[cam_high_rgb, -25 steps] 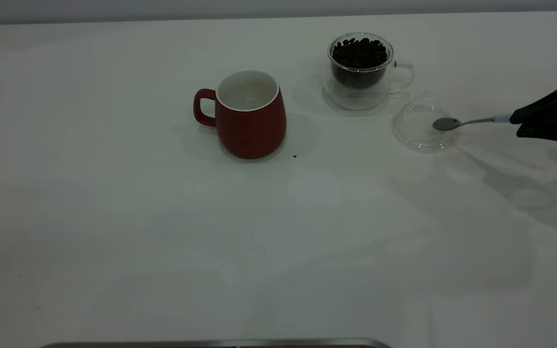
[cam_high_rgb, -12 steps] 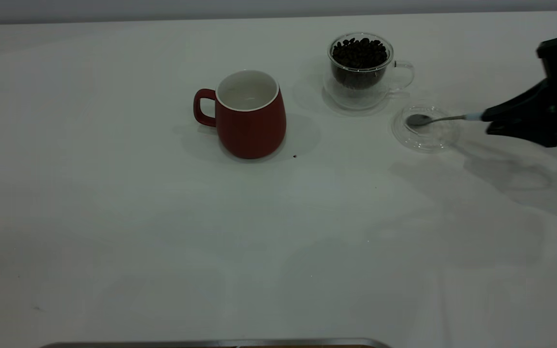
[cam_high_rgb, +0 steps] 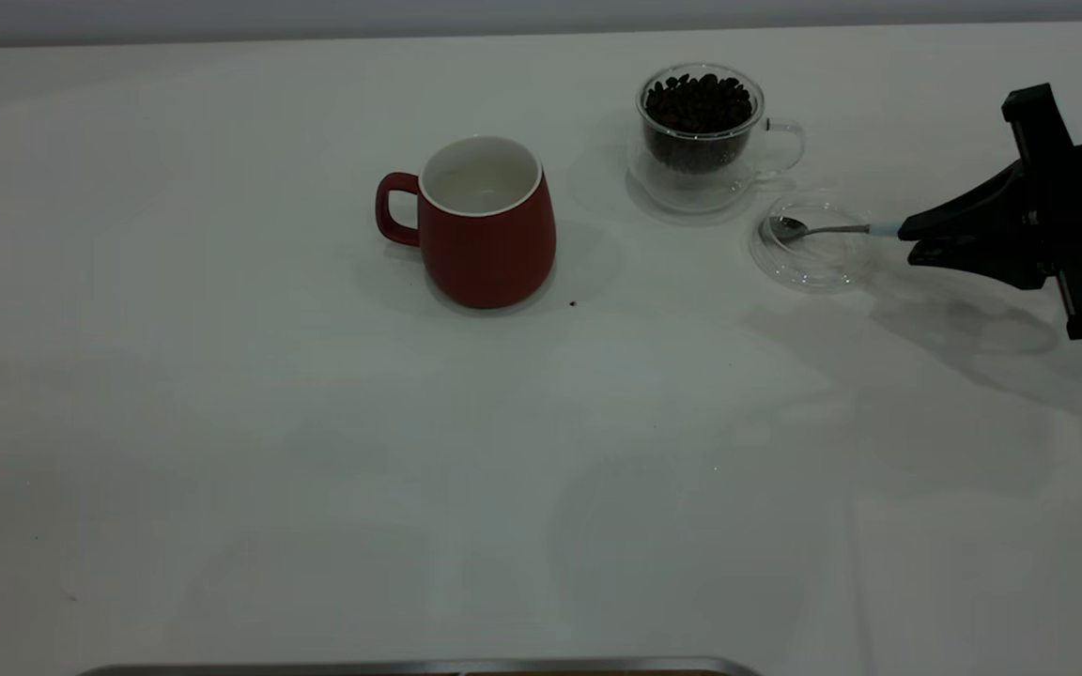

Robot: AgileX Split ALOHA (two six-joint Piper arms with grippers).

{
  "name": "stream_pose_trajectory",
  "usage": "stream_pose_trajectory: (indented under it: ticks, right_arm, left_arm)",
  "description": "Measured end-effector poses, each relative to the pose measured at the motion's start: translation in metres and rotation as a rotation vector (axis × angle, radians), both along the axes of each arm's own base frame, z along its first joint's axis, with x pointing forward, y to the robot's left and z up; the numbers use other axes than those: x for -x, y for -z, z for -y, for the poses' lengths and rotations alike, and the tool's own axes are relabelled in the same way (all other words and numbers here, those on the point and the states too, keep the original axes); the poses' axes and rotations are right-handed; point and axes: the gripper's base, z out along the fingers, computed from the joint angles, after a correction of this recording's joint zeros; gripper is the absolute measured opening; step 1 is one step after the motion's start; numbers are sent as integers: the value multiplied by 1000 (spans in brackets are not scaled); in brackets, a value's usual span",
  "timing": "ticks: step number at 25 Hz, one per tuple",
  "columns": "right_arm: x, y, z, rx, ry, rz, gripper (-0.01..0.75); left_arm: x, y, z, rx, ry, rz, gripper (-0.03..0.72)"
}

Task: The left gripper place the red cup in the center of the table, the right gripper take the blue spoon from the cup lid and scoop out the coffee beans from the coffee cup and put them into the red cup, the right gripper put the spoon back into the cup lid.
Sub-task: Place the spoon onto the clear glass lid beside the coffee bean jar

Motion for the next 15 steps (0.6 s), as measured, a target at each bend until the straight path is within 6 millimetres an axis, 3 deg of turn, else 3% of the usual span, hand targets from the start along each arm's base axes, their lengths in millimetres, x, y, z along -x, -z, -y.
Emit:
stream_pose_trajectory:
  ticks: [15]
  right_arm:
    - [6, 17, -7, -50, -14, -34, 117]
  left_arm:
    - [0, 0, 0, -1, 1, 0, 538]
